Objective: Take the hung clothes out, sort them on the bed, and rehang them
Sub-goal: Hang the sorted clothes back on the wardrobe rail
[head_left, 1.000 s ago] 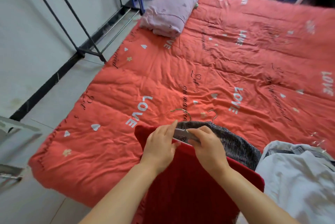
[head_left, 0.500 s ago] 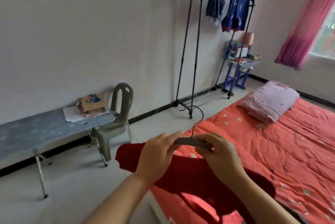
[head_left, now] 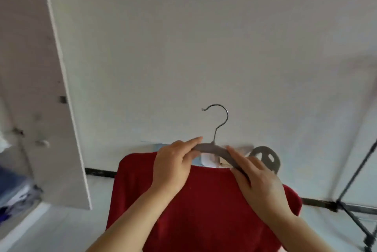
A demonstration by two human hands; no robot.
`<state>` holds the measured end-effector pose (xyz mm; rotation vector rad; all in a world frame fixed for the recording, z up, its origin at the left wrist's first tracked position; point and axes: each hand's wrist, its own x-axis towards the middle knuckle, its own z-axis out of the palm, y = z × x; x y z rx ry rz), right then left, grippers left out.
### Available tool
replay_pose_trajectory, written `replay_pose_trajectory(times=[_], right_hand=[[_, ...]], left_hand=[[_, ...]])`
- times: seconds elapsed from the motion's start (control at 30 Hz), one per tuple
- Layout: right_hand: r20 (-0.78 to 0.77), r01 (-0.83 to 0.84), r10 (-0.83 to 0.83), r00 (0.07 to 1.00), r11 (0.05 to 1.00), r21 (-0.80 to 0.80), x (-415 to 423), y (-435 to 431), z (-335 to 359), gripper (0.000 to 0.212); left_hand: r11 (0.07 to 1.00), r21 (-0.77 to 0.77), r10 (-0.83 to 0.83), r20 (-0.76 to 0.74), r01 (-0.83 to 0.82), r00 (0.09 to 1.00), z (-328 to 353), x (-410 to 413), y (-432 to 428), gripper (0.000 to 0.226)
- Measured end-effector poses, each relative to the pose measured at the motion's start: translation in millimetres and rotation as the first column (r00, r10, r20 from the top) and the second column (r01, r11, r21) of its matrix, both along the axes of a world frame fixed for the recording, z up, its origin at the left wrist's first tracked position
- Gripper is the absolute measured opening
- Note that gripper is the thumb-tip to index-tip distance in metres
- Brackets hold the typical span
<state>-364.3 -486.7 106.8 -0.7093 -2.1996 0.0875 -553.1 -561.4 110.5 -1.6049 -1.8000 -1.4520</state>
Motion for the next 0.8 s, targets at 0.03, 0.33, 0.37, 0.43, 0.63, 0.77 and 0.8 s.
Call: replay_pose_trajectory(times=[0.03,0.33,0.37,0.43,0.63,0.77,0.8], right_hand=[[0.0,-0.054,0.054,0.999,0.998,0.04,-23,7,2,0.055],[0.015,-0.48,0.49,0.871,0.847,0.228,-224,10,36,0.043],[0.015,-0.512,0.524,0.852,0.825,0.24,-244,4,40,0.044],[0.009,-0.572,0.586,0.81,0.787,0.229,-283,-10,49,0.049],[0.013,-0.681,0.694,0.72,0.702,0.21,-406,-57,71,0.051],[0.029,-0.705,0.716,0.698,0.678,0.207,-485,-89,87,0.05],[0.032,-0.709,0.72,0.694,0.674,0.21,-505,-97,93,0.049]], left_hand=[[0.999,-0.011,0.053,0.01,-0.053,0.999,4,-19,-6,0.035],[0.877,-0.064,0.479,0.042,-0.476,0.877,30,-152,-85,0.036],[0.852,-0.044,0.523,0.016,-0.522,0.852,32,-164,-97,0.037],[0.792,-0.027,0.608,-0.055,-0.61,0.792,36,-189,-120,0.041],[0.617,0.008,0.776,-0.173,-0.787,0.607,44,-276,-179,0.055],[0.541,0.039,0.824,-0.224,-0.84,0.52,53,-350,-209,0.061],[0.525,0.047,0.833,-0.233,-0.85,0.502,58,-368,-216,0.062]])
